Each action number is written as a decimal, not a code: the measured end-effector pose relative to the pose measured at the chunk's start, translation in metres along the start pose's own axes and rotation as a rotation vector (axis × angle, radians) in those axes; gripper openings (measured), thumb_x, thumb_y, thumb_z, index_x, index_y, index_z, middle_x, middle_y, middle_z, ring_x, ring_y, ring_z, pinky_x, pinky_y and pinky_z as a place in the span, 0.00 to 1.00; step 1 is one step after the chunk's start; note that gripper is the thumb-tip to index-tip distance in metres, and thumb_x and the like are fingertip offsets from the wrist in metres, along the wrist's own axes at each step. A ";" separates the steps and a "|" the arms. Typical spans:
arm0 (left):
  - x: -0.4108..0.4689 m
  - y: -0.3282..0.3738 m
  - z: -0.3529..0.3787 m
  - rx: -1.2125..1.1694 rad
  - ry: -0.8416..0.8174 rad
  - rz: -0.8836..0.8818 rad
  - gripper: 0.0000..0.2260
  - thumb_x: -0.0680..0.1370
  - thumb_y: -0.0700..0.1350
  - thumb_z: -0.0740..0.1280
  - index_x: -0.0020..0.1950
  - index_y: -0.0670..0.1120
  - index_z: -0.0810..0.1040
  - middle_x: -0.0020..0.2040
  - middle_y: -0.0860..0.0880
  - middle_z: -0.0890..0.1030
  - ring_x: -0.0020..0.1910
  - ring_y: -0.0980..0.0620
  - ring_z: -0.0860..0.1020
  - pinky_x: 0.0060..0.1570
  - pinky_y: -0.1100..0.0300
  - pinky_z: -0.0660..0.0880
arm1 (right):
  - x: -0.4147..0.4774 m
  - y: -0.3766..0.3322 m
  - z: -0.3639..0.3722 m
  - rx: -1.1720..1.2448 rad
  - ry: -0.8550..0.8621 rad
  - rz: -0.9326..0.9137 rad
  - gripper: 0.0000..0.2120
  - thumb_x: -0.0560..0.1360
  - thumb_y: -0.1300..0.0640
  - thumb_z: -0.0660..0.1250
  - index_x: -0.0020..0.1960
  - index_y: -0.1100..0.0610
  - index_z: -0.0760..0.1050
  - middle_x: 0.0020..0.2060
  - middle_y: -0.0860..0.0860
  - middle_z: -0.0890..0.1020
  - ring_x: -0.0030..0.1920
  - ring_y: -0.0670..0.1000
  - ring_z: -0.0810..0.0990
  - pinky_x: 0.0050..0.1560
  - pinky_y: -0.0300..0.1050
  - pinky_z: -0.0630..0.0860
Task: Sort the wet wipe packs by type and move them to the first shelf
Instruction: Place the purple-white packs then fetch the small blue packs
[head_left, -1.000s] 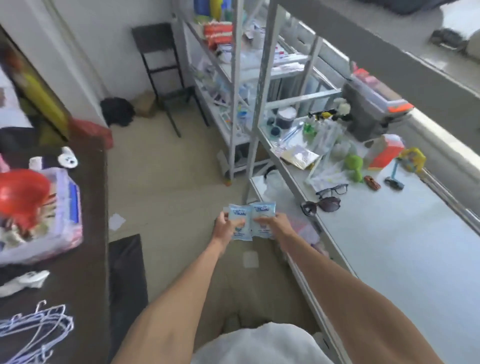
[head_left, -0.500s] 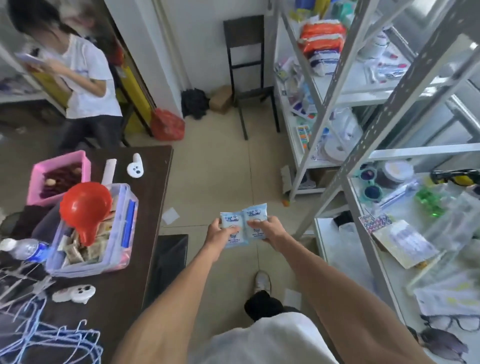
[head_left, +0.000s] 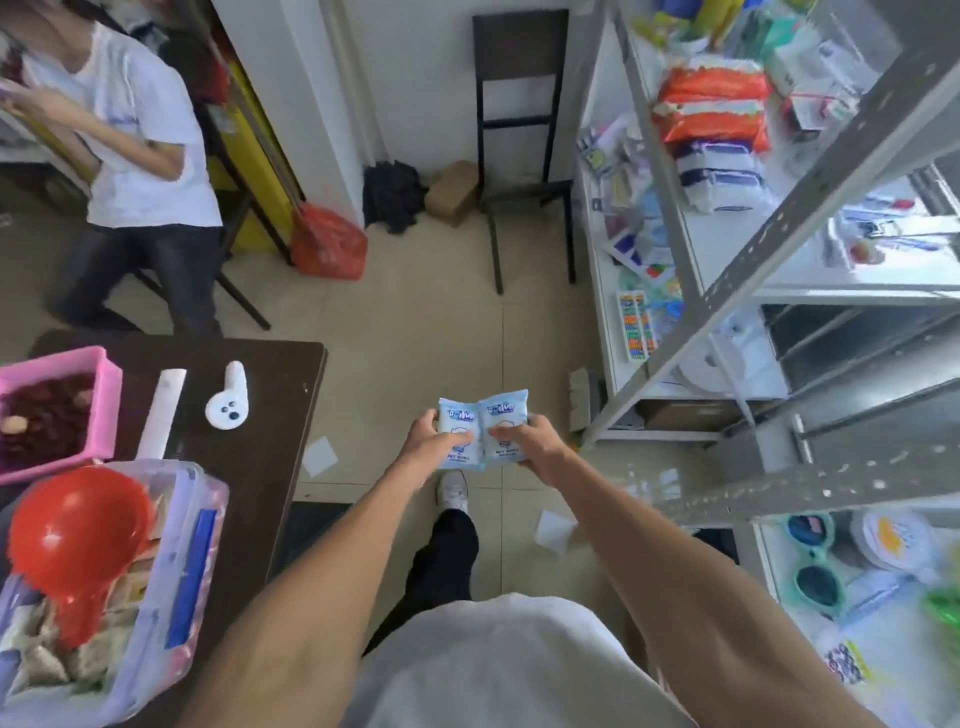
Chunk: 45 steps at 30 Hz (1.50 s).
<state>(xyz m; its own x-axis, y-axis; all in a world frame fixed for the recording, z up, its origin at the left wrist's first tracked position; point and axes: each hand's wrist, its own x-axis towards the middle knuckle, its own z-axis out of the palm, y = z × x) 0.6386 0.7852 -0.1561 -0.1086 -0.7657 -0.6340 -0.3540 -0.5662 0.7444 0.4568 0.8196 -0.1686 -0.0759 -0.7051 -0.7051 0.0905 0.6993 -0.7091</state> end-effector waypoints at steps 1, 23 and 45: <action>0.018 0.011 -0.002 -0.009 -0.013 -0.004 0.19 0.74 0.37 0.77 0.62 0.41 0.76 0.54 0.44 0.85 0.46 0.47 0.85 0.39 0.61 0.80 | 0.016 -0.014 -0.001 -0.011 0.007 0.014 0.03 0.76 0.66 0.72 0.47 0.59 0.82 0.45 0.58 0.85 0.44 0.58 0.83 0.48 0.51 0.78; 0.340 0.336 0.022 0.201 -0.283 0.063 0.07 0.78 0.38 0.71 0.53 0.46 0.77 0.48 0.47 0.85 0.40 0.52 0.83 0.32 0.66 0.76 | 0.272 -0.294 -0.100 0.268 0.288 -0.063 0.16 0.70 0.63 0.75 0.58 0.63 0.83 0.54 0.61 0.87 0.52 0.60 0.87 0.53 0.56 0.84; 0.280 0.449 0.363 1.163 -1.085 0.740 0.25 0.83 0.42 0.60 0.79 0.40 0.57 0.67 0.37 0.77 0.64 0.38 0.78 0.59 0.49 0.74 | 0.171 -0.258 -0.284 0.745 1.570 0.075 0.19 0.77 0.45 0.71 0.59 0.57 0.78 0.52 0.54 0.85 0.52 0.57 0.83 0.47 0.46 0.75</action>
<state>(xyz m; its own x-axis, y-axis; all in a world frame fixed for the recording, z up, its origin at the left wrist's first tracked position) 0.1125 0.4273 -0.0758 -0.8837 0.0682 -0.4631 -0.3170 0.6408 0.6992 0.1387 0.5520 -0.1088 -0.8207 0.4150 -0.3928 0.5047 0.2043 -0.8387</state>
